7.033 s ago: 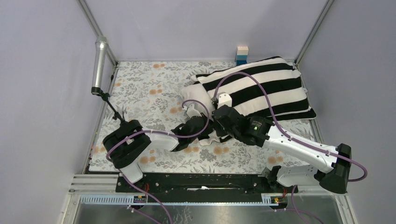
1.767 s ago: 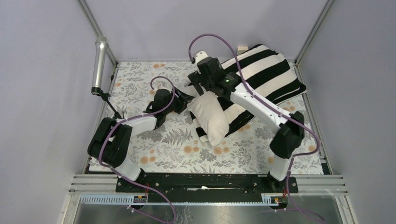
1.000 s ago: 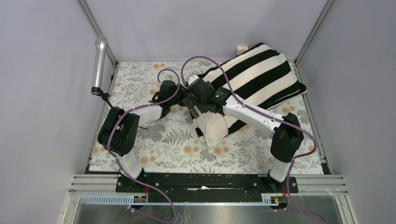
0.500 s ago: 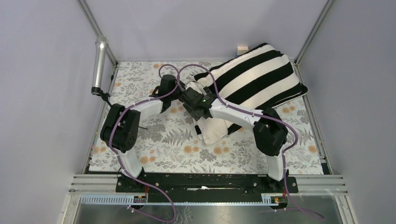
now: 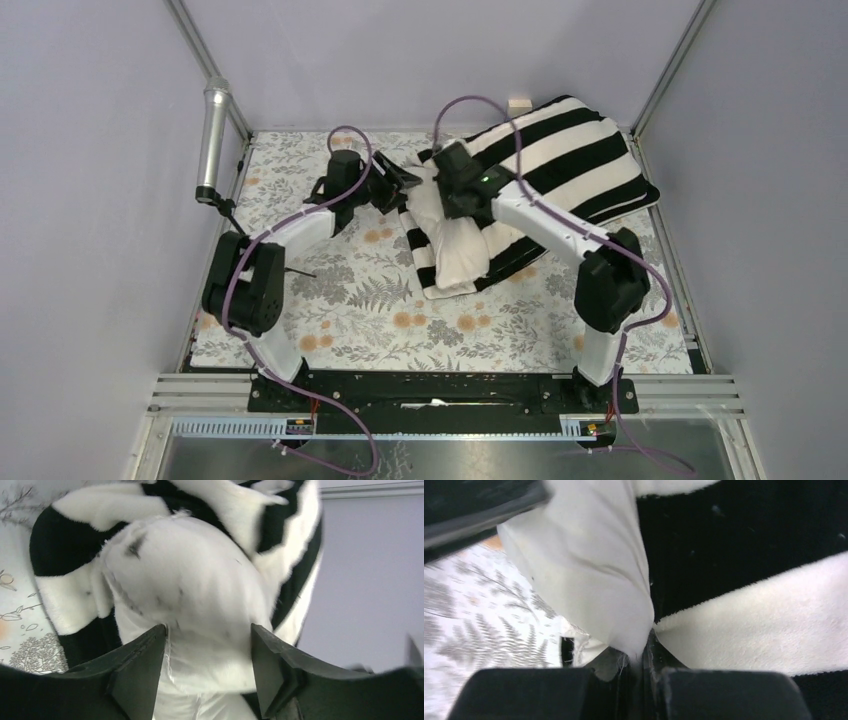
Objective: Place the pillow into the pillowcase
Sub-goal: Stuff the pillow into the pillowcase.
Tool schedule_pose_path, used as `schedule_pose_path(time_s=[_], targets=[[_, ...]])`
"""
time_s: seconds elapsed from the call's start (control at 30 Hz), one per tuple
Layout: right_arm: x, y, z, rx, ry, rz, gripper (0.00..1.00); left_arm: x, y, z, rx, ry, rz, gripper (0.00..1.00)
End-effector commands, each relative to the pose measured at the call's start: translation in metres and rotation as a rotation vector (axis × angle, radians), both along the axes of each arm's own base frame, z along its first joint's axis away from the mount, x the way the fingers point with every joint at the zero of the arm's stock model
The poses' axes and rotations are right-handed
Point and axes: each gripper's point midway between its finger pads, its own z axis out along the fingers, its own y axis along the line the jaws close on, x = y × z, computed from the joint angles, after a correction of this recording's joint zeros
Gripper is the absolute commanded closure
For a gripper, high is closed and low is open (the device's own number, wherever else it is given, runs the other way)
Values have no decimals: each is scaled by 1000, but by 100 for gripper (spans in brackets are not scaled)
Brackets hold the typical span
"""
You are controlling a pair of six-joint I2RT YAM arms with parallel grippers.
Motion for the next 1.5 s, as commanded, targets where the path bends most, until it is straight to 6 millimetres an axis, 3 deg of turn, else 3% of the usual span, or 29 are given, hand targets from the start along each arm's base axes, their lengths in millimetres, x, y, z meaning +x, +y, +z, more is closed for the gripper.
schedule_pose_path(time_s=[0.0,0.13,0.27,0.37,0.57,0.67,0.8,0.9,1.0,1.13,1.17,1.3,1.47], targets=[[8,17,53,389,105,-60,100,-15,8,96,-34,-251,-47,35],[25,20,92,595,103,-116,100,-38,26,95,11,-237,5,35],[38,23,121,771,89,-158,100,-67,54,73,57,-197,119,49],[40,30,141,865,74,-147,100,-78,58,50,72,-156,138,57],[32,39,176,1018,63,-115,100,-82,7,13,79,-108,30,60],[26,38,187,1063,54,-102,100,-72,-16,-6,78,-79,6,61],[19,38,203,1102,46,-84,100,-62,-44,-16,67,-68,-20,57],[16,36,207,1108,40,-81,100,-57,-60,-23,94,-61,-35,51],[14,33,205,1092,35,-85,100,-52,-63,-32,114,-53,-15,54],[25,9,190,954,-51,-170,100,-56,-64,-33,127,-52,-39,94],[30,-2,185,897,-89,-205,100,-61,-61,-33,134,-49,-46,99],[50,-38,172,710,-221,-308,100,-87,-38,-30,163,-61,-50,100],[57,-43,173,702,-243,-321,100,-108,-2,-42,197,-43,-15,100]])
